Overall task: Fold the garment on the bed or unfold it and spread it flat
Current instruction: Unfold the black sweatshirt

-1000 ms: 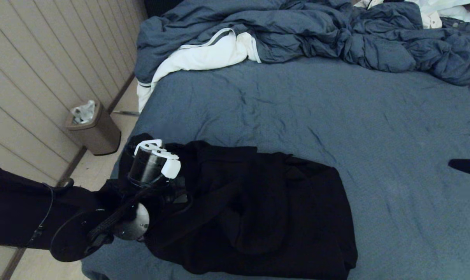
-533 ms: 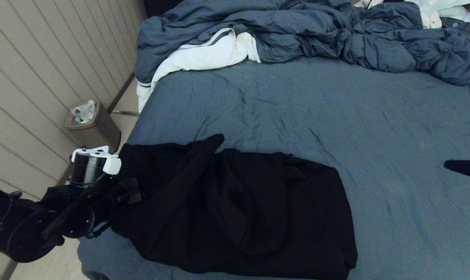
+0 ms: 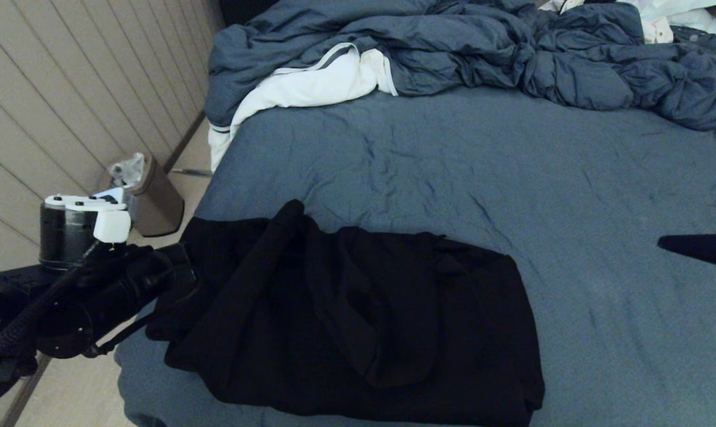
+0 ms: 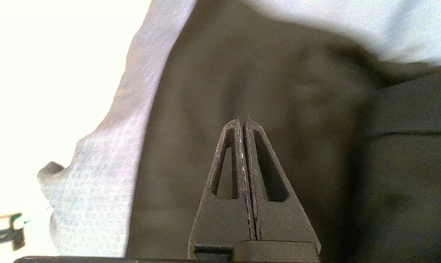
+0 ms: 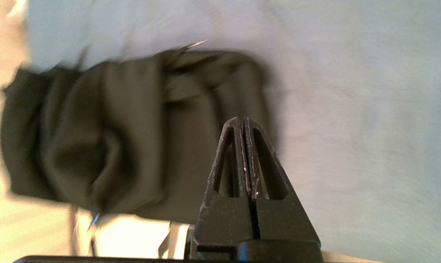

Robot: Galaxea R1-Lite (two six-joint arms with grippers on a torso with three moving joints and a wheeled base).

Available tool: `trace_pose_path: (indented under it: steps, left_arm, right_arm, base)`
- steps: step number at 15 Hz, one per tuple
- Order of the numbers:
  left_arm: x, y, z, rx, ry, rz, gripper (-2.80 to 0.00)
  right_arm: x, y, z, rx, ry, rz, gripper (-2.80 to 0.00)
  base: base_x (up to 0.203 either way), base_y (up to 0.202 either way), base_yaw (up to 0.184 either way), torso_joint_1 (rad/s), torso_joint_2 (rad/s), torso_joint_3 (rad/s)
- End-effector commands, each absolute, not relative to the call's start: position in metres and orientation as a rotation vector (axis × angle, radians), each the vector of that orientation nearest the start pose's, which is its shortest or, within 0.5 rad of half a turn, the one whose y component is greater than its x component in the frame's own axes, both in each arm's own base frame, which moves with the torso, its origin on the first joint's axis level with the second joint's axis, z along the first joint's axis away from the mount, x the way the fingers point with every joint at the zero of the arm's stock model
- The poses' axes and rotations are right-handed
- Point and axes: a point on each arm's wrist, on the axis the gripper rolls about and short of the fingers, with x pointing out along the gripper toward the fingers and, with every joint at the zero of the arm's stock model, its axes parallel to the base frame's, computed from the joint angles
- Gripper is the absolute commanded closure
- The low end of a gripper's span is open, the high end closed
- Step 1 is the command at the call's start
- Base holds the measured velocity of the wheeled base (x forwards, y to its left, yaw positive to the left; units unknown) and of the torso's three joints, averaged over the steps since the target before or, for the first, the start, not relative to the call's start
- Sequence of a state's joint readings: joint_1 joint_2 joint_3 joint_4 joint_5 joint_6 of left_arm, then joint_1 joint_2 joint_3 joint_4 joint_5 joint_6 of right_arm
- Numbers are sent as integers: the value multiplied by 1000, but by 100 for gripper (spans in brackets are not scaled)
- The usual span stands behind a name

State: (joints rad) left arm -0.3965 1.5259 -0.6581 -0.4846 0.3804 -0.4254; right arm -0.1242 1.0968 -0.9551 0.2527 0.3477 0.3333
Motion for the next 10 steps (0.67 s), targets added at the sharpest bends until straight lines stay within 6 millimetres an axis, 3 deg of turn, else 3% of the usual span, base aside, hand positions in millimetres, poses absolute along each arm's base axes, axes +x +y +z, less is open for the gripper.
trace_pose_path:
  steps: [1, 5, 8, 10]
  left_arm:
    - [219, -98, 204, -294, 318, -4, 0]
    - [213, -147, 218, -262, 370, -158, 0]
    - [241, -174, 222, -244, 379, -159, 0]
    - [254, -186, 214, -230, 402, -154, 0]
  right_arm:
    - [150, 0, 278, 414, 455, 220, 0]
    - [190, 36, 290, 396, 542, 381, 0]
    - [231, 53, 306, 383, 550, 404, 0]
    - [255, 64, 313, 374, 541, 424, 0]
  base:
    - [0, 0, 0, 0, 0, 0]
    - [0, 0, 0, 0, 0, 0]
    - [0, 0, 0, 0, 0, 0]
    - [0, 0, 0, 0, 0, 0]
